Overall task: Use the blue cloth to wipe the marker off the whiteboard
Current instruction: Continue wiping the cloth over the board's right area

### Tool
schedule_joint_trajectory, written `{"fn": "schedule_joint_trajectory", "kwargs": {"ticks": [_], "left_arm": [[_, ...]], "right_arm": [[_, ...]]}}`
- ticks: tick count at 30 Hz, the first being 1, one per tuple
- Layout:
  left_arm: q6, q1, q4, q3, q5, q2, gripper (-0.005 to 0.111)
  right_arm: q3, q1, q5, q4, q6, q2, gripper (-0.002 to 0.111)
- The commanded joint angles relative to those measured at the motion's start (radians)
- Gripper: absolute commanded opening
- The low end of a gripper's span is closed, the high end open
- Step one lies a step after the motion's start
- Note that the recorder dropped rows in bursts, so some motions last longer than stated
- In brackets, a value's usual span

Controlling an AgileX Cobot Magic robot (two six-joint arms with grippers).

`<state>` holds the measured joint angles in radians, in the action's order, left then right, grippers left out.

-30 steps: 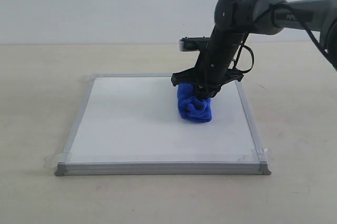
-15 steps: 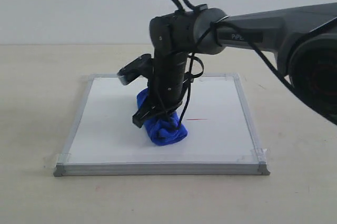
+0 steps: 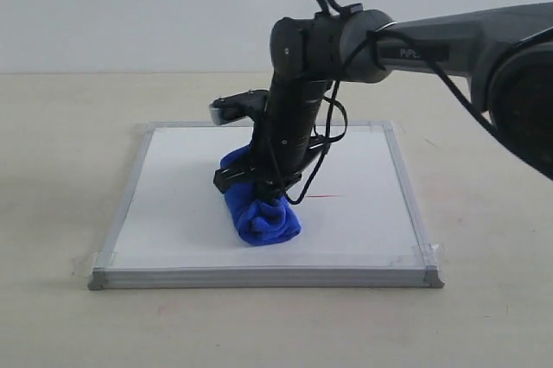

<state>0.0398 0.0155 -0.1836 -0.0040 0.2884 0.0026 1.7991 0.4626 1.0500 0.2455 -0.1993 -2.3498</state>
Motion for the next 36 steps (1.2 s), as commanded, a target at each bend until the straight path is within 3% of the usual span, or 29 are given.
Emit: {"fn": "schedule_joint_trajectory", "kwargs": {"ticks": [1, 8, 14, 19, 24, 29, 36], "left_arm": [[0.006, 0.003, 0.003, 0.004, 0.001, -0.003, 0.004], [0.006, 0.003, 0.003, 0.004, 0.001, -0.003, 0.004], [0.006, 0.003, 0.003, 0.004, 0.001, -0.003, 0.004], [0.006, 0.003, 0.003, 0.004, 0.001, -0.003, 0.004], [0.006, 0.003, 0.003, 0.004, 0.001, -0.003, 0.004], [0.006, 0.003, 0.003, 0.004, 0.001, -0.003, 0.004], [0.006, 0.003, 0.003, 0.004, 0.001, -0.003, 0.004]], "right_arm": [[-0.199, -0.097, 0.132, -0.091, 0.036, -0.046, 0.000], [-0.448, -0.317, -0.033, -0.109, 0.061, 0.092, 0.000], [-0.484, -0.413, -0.097, -0.073, 0.093, 0.183, 0.000], [-0.482, -0.349, -0.200, 0.035, 0.068, 0.196, 0.000], [-0.459, -0.206, -0.326, 0.099, 0.029, 0.194, 0.000], [-0.371, -0.077, -0.331, 0.100, 0.031, 0.194, 0.000], [-0.292, -0.025, -0.336, 0.046, 0.051, 0.194, 0.000]]}}
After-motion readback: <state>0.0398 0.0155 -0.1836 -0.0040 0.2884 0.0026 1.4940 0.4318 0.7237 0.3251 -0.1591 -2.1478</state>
